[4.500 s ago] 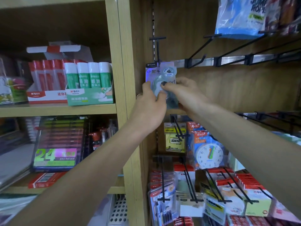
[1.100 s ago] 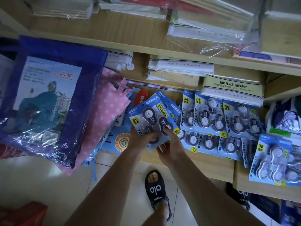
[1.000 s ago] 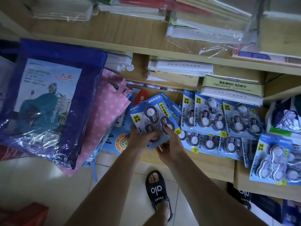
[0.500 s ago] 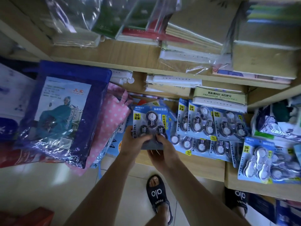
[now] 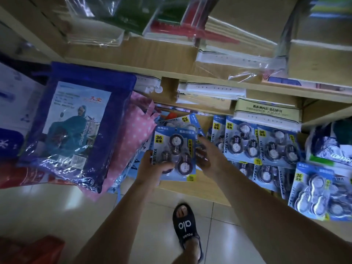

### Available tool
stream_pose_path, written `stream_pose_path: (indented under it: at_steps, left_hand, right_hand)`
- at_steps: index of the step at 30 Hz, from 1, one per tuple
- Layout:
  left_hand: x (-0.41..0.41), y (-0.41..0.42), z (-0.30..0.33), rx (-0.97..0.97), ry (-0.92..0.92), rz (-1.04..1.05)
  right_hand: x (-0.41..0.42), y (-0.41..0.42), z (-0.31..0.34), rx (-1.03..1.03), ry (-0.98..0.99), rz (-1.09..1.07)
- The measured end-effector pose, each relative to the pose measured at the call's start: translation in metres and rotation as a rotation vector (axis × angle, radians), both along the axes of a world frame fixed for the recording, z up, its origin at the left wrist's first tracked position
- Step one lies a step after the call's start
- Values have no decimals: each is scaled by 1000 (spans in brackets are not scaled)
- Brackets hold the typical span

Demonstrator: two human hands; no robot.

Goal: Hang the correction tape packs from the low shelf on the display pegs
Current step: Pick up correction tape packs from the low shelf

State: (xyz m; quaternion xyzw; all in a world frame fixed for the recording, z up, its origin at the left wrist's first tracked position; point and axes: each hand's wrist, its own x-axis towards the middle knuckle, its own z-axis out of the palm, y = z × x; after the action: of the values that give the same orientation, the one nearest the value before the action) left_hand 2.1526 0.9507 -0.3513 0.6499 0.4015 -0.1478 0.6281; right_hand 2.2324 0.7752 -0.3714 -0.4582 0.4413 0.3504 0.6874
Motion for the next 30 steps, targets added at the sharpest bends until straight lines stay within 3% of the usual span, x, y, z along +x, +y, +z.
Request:
stream_pose_path:
  at_steps: [7,11,21,30]
  left_hand:
    - [-6,20,-12,-47,11,-88]
    - [-12,25,1,-78,-7,-99]
    - [-25,-11,109,-63,-62,-220]
    - [-36,-68,233,-113,-138,-234]
  right_hand:
    - [28,21,-32,-85,67,-145]
    - [34,23,-16,-223,-85,-68]
    - [29,-73,129,-374,-478,-92]
    - [-47,-193,261,-322,-492,-189]
